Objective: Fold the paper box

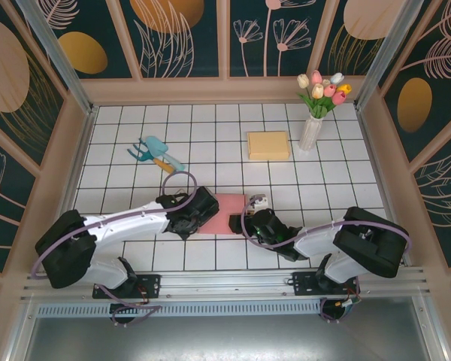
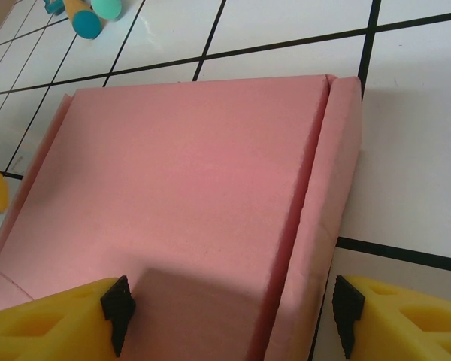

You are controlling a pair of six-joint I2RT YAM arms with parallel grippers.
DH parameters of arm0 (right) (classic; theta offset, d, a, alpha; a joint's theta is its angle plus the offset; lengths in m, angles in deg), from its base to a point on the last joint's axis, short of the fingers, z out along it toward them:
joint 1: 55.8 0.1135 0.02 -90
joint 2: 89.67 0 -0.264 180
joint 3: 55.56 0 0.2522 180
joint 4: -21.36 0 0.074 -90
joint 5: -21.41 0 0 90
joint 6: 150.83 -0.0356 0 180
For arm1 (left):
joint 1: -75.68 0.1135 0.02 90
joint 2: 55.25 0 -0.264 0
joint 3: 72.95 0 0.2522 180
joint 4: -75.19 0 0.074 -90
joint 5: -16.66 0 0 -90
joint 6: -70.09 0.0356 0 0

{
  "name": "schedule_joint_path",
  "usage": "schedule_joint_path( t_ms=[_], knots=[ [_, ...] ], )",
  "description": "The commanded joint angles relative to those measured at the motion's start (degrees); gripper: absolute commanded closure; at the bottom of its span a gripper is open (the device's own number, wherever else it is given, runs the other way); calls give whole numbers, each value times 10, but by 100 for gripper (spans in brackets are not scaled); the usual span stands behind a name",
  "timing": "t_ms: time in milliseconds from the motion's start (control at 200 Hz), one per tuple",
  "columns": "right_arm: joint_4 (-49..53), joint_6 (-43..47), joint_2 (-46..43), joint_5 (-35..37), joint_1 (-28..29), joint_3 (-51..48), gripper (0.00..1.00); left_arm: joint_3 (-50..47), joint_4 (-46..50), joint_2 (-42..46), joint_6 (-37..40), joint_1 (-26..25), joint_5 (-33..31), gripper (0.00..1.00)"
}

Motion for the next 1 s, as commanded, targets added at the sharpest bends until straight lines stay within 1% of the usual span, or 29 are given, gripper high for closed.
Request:
schedule_joint_path(
  t_ms=[0, 235, 395, 510, 781, 996],
  knots=[
    [43, 6, -9, 10, 9, -8, 26, 17, -18, -18, 8, -4, 22, 3],
    [43, 7, -13, 15, 9, -12, 26, 11, -43, -31, -6, -4, 46, 6],
    [37, 6, -4, 13, 8, -12, 26, 0, -72, -27, -6, -4, 63, 17],
    [32, 6, 7, 11, 9, -8, 26, -2, -77, -25, -4, -4, 66, 21],
    [28, 5, 17, 11, 9, -7, 26, -10, -67, -19, -4, -4, 43, 20],
    [33, 3, -1, 10, 9, -13, 26, -18, -67, -19, -7, -4, 33, 20]
  ],
)
